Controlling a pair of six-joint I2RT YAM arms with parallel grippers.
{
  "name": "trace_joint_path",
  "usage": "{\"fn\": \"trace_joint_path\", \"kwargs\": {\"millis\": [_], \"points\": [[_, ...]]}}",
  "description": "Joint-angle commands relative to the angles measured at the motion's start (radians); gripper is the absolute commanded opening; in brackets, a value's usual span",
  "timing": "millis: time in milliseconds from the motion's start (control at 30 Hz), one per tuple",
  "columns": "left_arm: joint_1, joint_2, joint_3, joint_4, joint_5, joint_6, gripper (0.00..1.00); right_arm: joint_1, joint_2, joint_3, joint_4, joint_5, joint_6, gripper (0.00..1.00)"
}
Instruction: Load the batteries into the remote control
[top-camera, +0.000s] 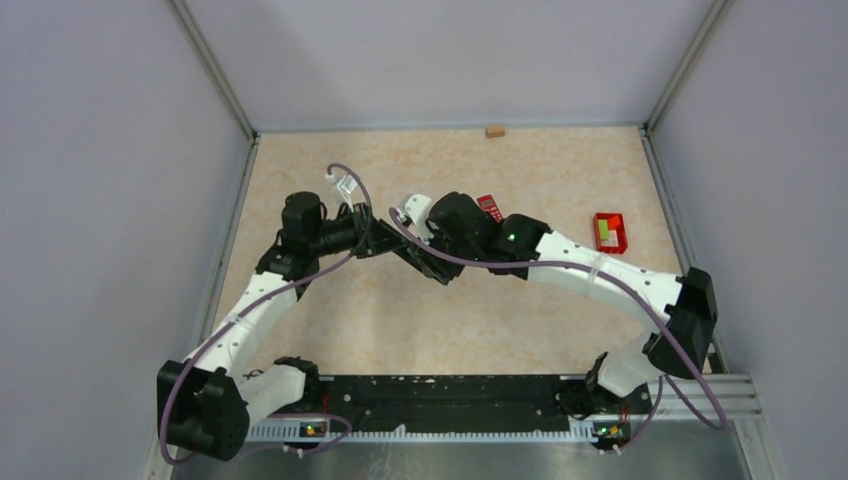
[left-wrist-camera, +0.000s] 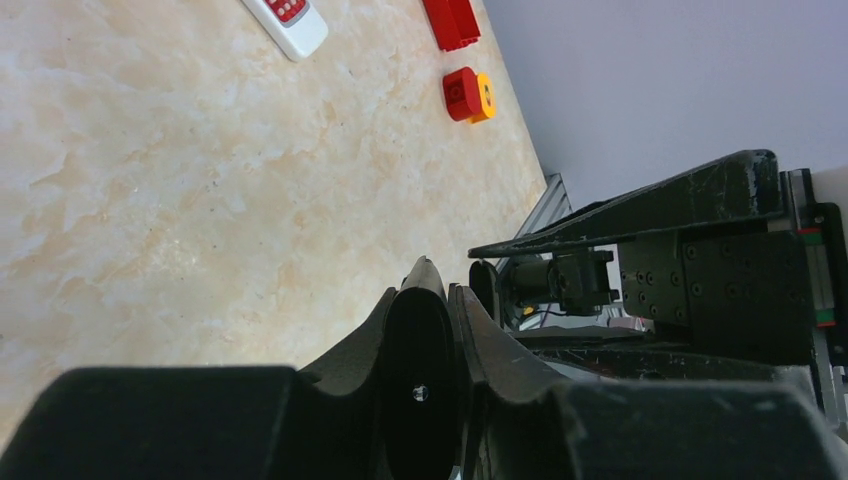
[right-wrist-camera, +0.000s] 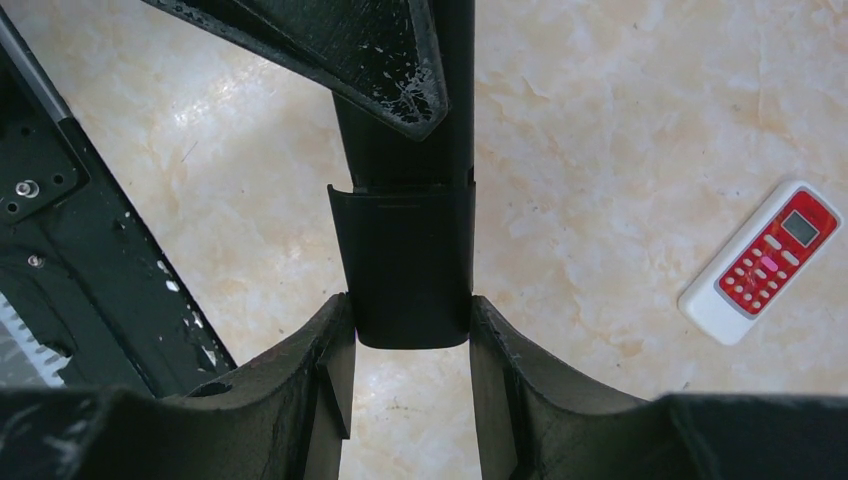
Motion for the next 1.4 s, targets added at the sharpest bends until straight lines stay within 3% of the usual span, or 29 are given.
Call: {"fn": "trace_joint_path", "kwargs": {"millis": [0,200,1367], "points": [[-0.004,-0.033,0.03,-0.007,0.019,0.053,0.0,0.007,0.005,0.065,-0.018,0.028,0.021,0.28],[-0.003,-0.051,0.06,-0.054,-0.01,0.106,0.0,0.008,0.035,0.095,-0.053,0.016,0.031,0.28],[-0.003,-0.003,0.063,0.019,0.112,-0.005,0.0,0.007,0.075,0.093,-0.064,-0.022,0.051,0.28]]}}
